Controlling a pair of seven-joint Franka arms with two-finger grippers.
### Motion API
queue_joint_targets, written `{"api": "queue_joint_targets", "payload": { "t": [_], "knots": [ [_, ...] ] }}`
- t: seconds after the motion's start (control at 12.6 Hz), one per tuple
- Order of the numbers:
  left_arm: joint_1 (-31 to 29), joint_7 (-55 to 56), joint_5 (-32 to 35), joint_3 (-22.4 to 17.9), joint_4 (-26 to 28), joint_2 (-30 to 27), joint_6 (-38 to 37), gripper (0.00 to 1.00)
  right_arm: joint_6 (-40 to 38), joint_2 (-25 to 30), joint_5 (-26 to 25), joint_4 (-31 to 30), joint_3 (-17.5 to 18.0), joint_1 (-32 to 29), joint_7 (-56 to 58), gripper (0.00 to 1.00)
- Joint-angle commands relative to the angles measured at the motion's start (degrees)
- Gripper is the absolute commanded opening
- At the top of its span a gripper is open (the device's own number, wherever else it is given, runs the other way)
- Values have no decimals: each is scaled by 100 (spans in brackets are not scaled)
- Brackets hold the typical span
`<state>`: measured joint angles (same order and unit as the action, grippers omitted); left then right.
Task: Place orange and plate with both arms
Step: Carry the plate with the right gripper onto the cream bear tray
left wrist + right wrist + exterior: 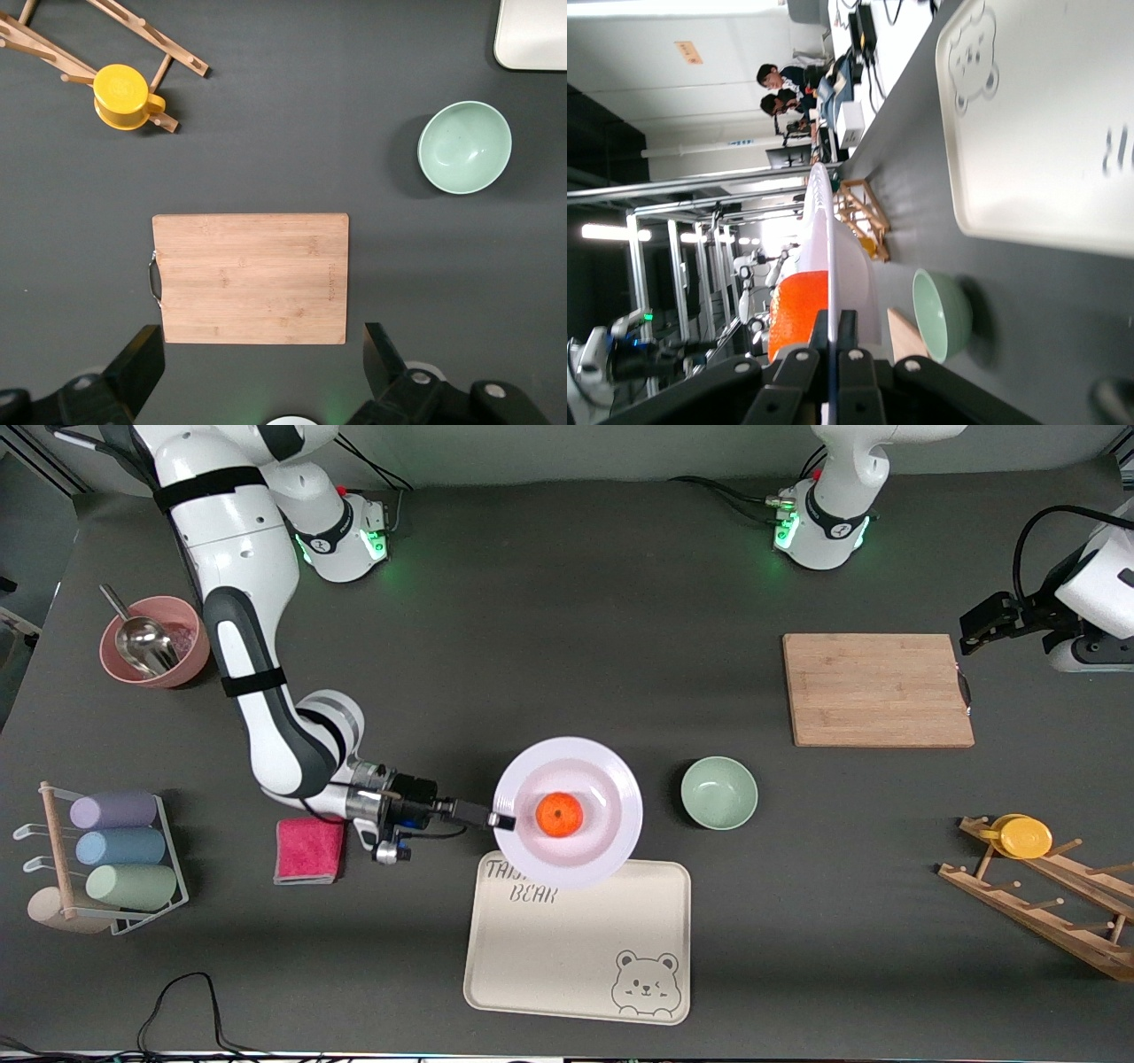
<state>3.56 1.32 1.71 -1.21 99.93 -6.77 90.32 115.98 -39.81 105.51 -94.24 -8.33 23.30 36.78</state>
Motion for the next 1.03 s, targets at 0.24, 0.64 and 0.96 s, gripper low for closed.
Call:
{"api": "queue_joint_targets", "payload": {
  "t": [0.24, 0.64, 0.96],
  "knots": [
    [-13, 9, 13, 16, -8, -44, 161, 100, 599, -1896, -303, 2724, -178, -71, -848, 0],
    [-4, 17, 31, 33, -35, -44, 162, 100, 777, -2829, -276, 3781, -125, -238, -734, 0],
    [-13, 9, -4, 24, -43, -44, 171, 100, 1040, -3155, -241, 4036, 59, -238, -278, 0]
  ]
}}
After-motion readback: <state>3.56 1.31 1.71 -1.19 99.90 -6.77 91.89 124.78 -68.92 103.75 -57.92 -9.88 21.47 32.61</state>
